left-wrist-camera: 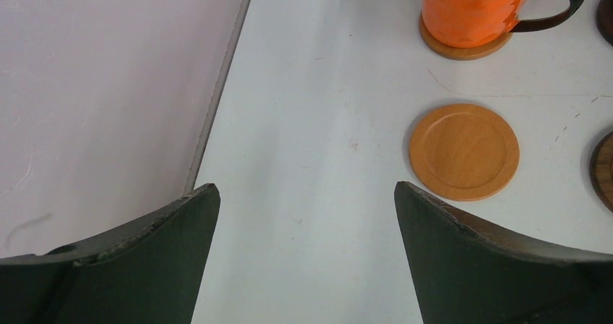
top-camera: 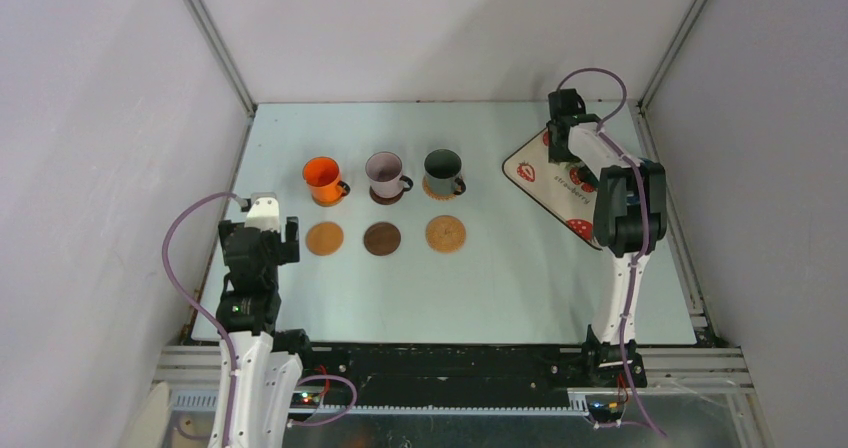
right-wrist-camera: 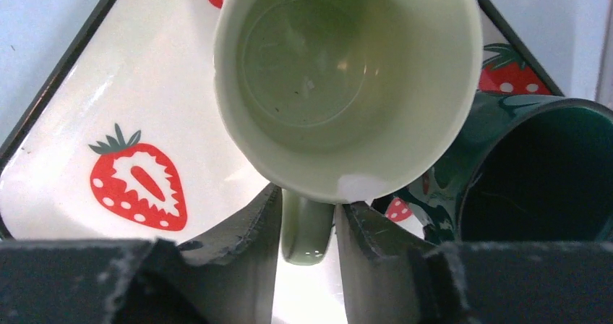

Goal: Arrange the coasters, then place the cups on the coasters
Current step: Pick up the cup from the tray.

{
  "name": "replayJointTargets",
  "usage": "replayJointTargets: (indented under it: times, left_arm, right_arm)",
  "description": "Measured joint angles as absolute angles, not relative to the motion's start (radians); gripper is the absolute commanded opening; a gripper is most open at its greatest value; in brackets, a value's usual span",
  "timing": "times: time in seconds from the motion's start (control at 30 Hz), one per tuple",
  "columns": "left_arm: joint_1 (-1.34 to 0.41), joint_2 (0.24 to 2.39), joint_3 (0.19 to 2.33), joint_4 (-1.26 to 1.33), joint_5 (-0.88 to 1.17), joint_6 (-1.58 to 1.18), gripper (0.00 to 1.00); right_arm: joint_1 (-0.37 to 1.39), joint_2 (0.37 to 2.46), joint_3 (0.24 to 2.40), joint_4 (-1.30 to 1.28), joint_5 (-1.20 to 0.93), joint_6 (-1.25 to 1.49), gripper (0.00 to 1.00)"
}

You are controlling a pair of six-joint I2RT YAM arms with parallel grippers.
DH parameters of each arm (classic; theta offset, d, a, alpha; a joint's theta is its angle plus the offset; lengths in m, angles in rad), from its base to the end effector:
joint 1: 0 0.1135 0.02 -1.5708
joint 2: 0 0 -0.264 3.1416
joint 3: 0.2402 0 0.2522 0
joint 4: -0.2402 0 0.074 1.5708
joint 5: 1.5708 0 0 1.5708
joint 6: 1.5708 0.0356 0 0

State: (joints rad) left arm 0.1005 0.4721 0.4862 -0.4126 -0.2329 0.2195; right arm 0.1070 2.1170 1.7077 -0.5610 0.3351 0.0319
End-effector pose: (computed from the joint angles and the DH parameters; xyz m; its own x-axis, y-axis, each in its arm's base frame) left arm 0.1276 0.0211 0.2548 -0.4442 0.1682 -0.8800 -0.2178 0.9325 0.2881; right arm 0.4651 0.0382 0.2079 -0.8172 -0.0575 -0.5734 0.1100 0.9611 -0.2532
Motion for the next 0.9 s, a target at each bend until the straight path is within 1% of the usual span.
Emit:
replayJointTargets:
  times: [0.03,0.1,0.17,0.23,0.47,0.6,0.77,0.9]
  left_arm:
    - [0.101,0.472,0.486,-0.413,-0.233,0.22,0.98]
    - [0.101,0.472,0.486,-0.413,-0.233,0.22,0.98]
    - [0.101,0.47,0.486,-0.413,-0.233,0.22,0.98]
    - [0.101,0.47,0.486,-0.413,-0.233,0.22,0.98]
    - [0.101,0.464,0.486,-0.413,-0.233,0.22,0.98]
    - [0.101,0.464,0.486,-0.413,-0.233,0.22,0.98]
    - [0.101,0.464,0.486,-0.413,-0.233,0.22,0.98]
    - [0.101,0.464,0.486,-0.413,-0.232,0.22,0.98]
  right_arm:
    - [0.107,2.121,1.71,-0.563,0.327,0.032,0.3]
    - [0.105,2.127,1.711,-0.566,0.322,0.031,0.22]
    - [0.098,2.127,1.715,-0.567,0.309,0.034,0.08]
    - [0.091,2.127,1.72,-0.569,0.286,0.035,0.0]
    - [0.07,2.123,1.723,-0.574,0.227,0.039,0.0]
    - [0.06,2.082,1.697,-0.586,0.174,0.043,0.0]
    - [0.064,1.9,1.605,-0.604,0.125,0.037,0.0]
    - [0.129,1.704,1.58,-0.589,0.122,0.017,0.0]
